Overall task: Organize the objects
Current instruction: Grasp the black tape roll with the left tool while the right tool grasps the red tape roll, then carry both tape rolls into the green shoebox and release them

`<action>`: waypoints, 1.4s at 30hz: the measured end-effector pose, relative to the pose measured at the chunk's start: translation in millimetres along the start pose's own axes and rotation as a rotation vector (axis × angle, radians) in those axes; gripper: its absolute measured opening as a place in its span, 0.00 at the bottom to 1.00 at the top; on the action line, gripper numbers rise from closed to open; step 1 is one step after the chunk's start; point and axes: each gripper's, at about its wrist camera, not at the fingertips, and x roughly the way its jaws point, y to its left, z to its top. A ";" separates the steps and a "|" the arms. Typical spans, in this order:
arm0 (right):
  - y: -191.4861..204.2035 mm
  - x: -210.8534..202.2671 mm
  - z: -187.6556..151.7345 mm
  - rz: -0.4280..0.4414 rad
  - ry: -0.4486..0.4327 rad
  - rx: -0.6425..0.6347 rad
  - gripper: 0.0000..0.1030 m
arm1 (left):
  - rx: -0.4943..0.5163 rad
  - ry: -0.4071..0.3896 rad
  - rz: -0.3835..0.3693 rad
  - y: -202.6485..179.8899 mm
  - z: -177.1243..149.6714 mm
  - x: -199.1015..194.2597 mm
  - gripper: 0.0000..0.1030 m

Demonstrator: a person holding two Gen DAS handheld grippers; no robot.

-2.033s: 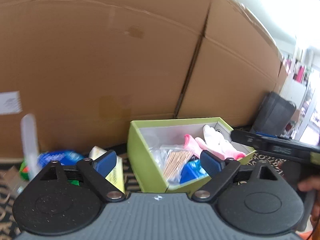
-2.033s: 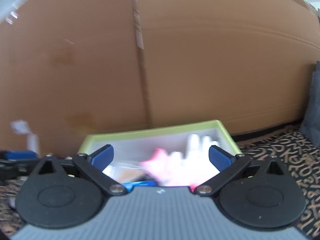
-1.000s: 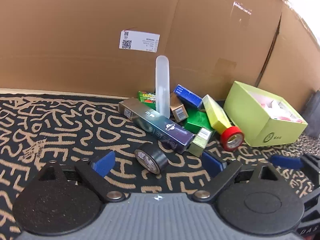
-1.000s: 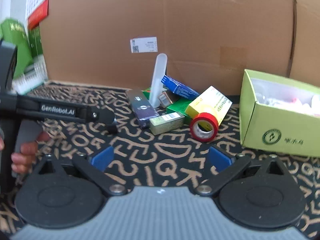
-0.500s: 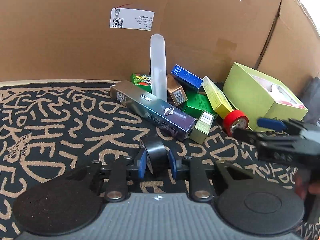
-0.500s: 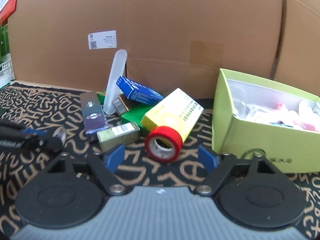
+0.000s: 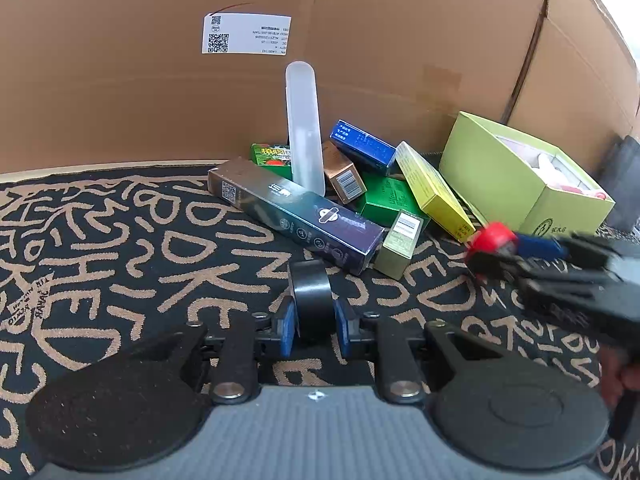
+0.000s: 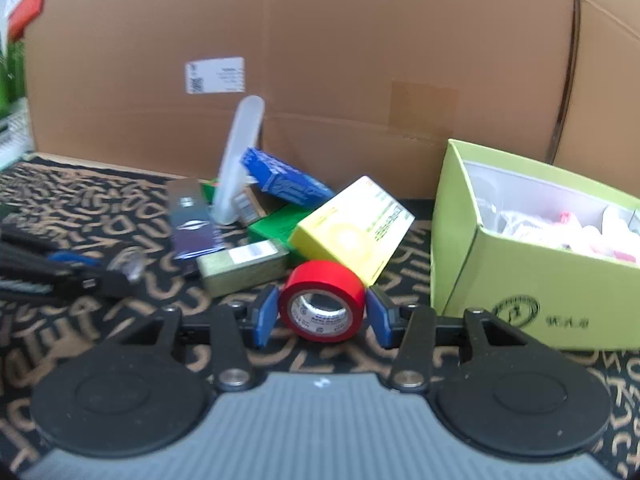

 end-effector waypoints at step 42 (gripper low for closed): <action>-141.5 -108.2 37.6 -0.330 -0.262 0.110 0.46 | 0.215 -0.187 -0.337 -199.3 121.8 20.3 0.18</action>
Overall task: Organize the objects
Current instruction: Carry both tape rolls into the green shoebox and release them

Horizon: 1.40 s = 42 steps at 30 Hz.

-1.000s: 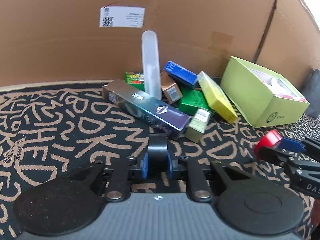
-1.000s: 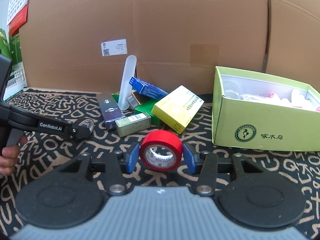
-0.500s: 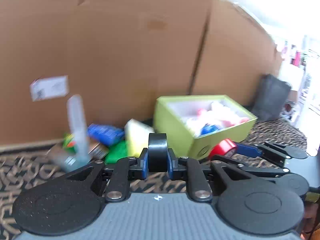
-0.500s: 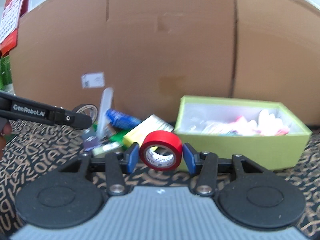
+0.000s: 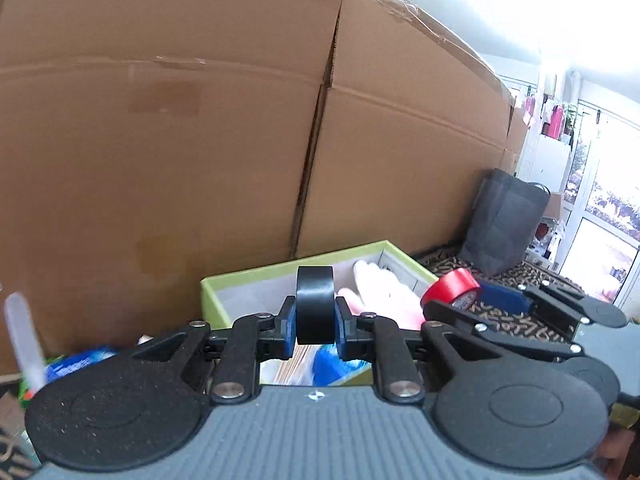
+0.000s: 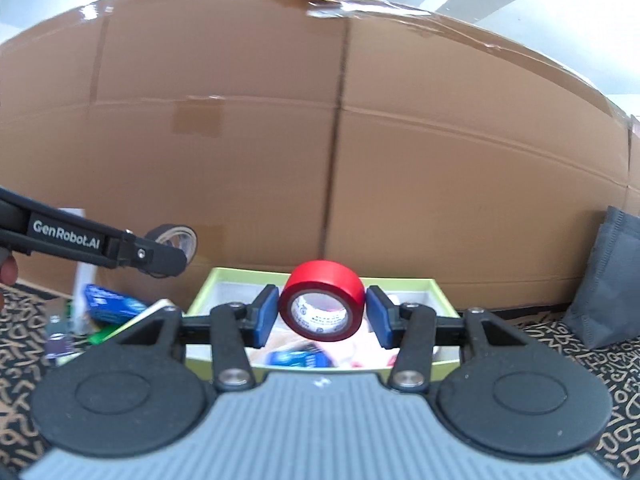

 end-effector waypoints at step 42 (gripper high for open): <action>40.4 30.3 -13.5 0.039 -0.013 -0.084 1.00 | -0.090 -0.026 0.148 30.6 -31.6 -30.2 0.89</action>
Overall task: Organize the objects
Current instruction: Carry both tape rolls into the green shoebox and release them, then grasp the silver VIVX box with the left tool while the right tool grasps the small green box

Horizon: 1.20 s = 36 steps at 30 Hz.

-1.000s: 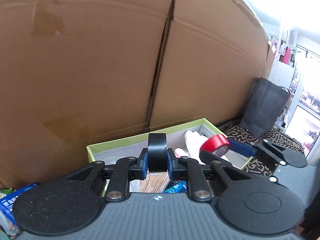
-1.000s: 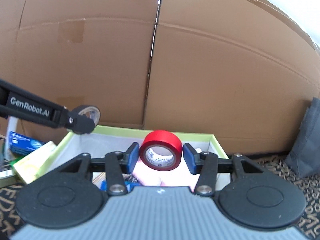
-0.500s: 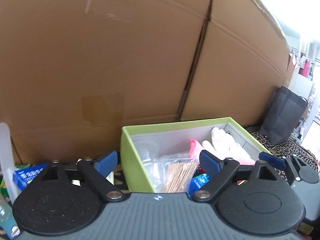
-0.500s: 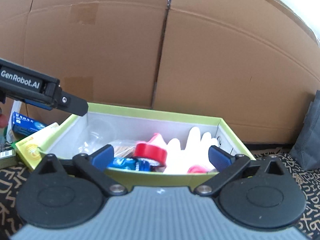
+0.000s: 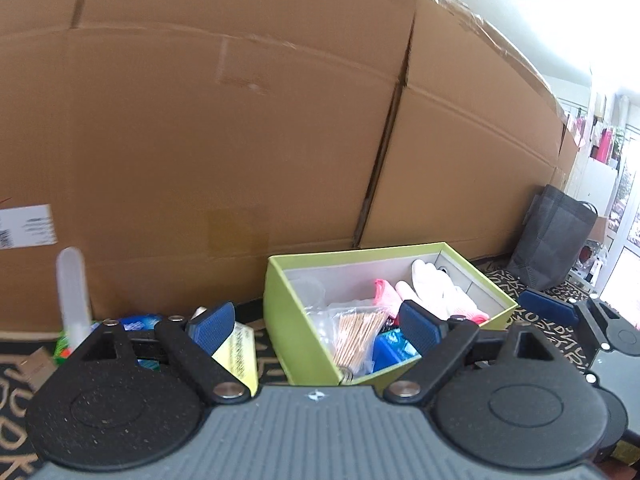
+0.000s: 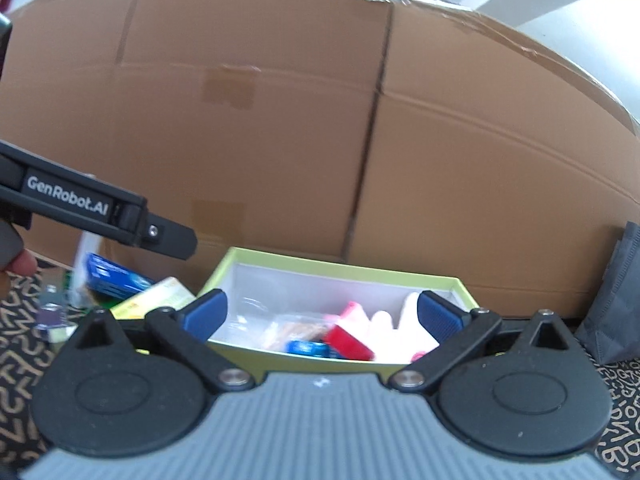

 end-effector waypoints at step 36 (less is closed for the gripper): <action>113.2 -22.4 -52.6 0.339 0.227 0.082 1.00 | -0.233 0.229 0.389 151.5 -74.7 22.8 0.86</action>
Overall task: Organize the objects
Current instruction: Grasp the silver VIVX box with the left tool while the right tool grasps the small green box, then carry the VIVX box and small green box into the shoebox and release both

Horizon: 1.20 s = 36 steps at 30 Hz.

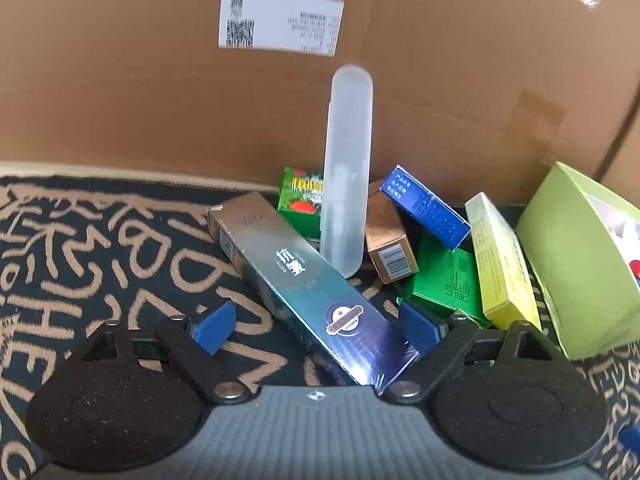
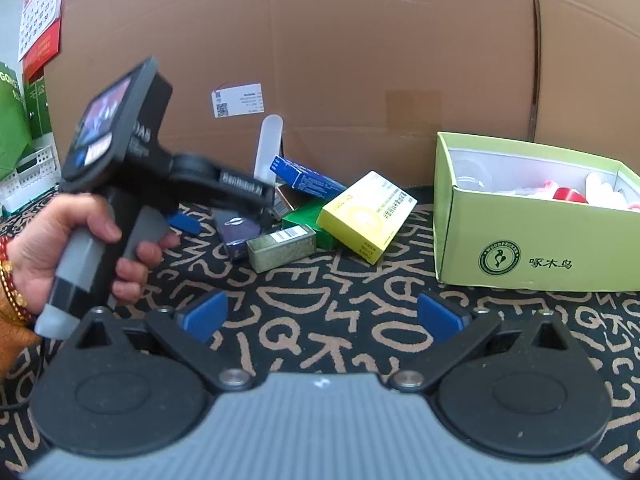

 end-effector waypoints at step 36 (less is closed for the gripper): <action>6.7 22.6 0.4 0.057 0.182 -0.025 0.22 | 0.283 0.090 -0.132 9.9 -66.0 -94.8 0.41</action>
